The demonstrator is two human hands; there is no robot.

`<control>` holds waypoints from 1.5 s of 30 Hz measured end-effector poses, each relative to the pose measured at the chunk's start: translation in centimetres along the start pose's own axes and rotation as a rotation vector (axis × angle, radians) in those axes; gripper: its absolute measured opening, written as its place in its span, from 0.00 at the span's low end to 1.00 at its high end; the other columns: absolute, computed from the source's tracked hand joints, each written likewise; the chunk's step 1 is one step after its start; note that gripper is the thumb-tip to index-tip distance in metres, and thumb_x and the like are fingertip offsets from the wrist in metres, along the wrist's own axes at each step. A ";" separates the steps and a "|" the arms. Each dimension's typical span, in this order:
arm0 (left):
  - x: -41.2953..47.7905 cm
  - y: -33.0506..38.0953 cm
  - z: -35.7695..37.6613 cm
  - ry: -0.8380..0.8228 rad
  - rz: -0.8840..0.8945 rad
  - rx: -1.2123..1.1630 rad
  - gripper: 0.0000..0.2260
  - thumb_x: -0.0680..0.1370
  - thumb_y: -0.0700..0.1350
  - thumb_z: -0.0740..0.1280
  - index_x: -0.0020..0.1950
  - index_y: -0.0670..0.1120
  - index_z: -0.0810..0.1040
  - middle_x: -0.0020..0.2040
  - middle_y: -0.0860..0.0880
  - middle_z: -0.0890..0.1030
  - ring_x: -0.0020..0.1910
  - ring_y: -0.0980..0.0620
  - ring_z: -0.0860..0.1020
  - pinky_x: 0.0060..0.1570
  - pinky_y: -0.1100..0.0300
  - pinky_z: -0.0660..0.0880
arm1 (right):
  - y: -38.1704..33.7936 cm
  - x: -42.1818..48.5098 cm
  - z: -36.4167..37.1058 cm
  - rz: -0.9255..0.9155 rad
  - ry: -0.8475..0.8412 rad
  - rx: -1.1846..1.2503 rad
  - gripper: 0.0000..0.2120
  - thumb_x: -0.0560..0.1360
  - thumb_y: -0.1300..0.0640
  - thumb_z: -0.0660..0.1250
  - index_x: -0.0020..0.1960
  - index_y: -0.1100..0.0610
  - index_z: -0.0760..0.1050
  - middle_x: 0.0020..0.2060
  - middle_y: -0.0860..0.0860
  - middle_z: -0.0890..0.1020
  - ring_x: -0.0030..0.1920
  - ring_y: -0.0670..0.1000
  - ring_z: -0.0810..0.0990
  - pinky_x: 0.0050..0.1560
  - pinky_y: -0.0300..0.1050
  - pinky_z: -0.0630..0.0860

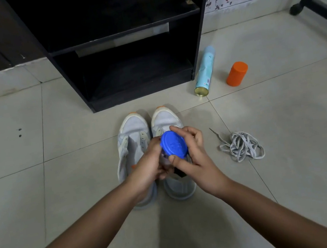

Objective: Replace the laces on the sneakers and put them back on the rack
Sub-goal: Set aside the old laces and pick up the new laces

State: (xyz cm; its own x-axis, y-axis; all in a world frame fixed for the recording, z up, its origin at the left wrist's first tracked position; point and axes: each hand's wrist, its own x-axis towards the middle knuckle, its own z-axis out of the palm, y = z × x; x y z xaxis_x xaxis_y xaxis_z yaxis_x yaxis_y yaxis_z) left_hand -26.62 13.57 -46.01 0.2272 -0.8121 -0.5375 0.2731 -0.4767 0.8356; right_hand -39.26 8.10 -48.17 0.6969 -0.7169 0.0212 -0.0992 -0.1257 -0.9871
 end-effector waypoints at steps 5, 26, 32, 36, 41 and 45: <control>0.0 -0.2 -0.3 -0.083 -0.096 -0.186 0.26 0.82 0.58 0.44 0.62 0.47 0.75 0.46 0.41 0.77 0.33 0.52 0.74 0.30 0.62 0.66 | 0.5 0.3 0.8 -0.056 -0.024 -0.113 0.28 0.75 0.50 0.63 0.72 0.56 0.60 0.67 0.44 0.60 0.71 0.41 0.60 0.69 0.33 0.59; -0.5 -0.9 -0.4 -0.246 0.106 -0.411 0.16 0.73 0.48 0.60 0.60 0.45 0.70 0.41 0.46 0.78 0.32 0.52 0.75 0.28 0.62 0.70 | 0.2 1.0 0.9 -0.013 0.055 0.019 0.26 0.75 0.46 0.57 0.71 0.52 0.61 0.65 0.44 0.66 0.69 0.40 0.64 0.69 0.34 0.61; -0.7 -1.0 -0.1 -0.202 0.124 -0.324 0.11 0.74 0.48 0.60 0.55 0.51 0.71 0.39 0.48 0.78 0.31 0.55 0.74 0.28 0.63 0.70 | 0.3 0.8 1.3 0.018 0.076 0.046 0.27 0.75 0.44 0.57 0.72 0.51 0.60 0.66 0.46 0.66 0.70 0.42 0.64 0.72 0.39 0.61; -0.8 -0.8 0.2 -0.112 0.128 -0.240 0.14 0.72 0.50 0.60 0.56 0.50 0.71 0.37 0.50 0.76 0.29 0.55 0.71 0.28 0.64 0.68 | 0.5 0.6 1.7 0.022 0.095 -0.021 0.27 0.77 0.43 0.55 0.73 0.50 0.59 0.69 0.47 0.66 0.72 0.45 0.62 0.73 0.47 0.61; -0.9 -1.1 0.7 -0.047 0.112 -0.215 0.09 0.78 0.46 0.58 0.56 0.49 0.72 0.38 0.51 0.79 0.35 0.54 0.76 0.31 0.63 0.69 | 0.5 0.3 2.3 0.050 0.182 -0.163 0.31 0.74 0.40 0.53 0.73 0.54 0.62 0.68 0.49 0.69 0.70 0.46 0.67 0.69 0.49 0.67; -1.2 -1.2 0.5 -0.103 0.134 -0.274 0.11 0.80 0.40 0.51 0.58 0.48 0.70 0.36 0.53 0.80 0.32 0.57 0.78 0.28 0.65 0.71 | -0.1 0.8 2.3 0.046 0.190 -0.151 0.32 0.72 0.42 0.56 0.73 0.54 0.63 0.65 0.49 0.71 0.66 0.44 0.71 0.65 0.47 0.71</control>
State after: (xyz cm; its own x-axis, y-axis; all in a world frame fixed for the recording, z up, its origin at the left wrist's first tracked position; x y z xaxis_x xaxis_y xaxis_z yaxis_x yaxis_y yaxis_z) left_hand -27.71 14.90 -46.33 0.1860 -0.8978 -0.3991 0.4924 -0.2663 0.8286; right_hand -37.07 9.12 -48.42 0.5444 -0.8386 0.0209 -0.2426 -0.1812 -0.9530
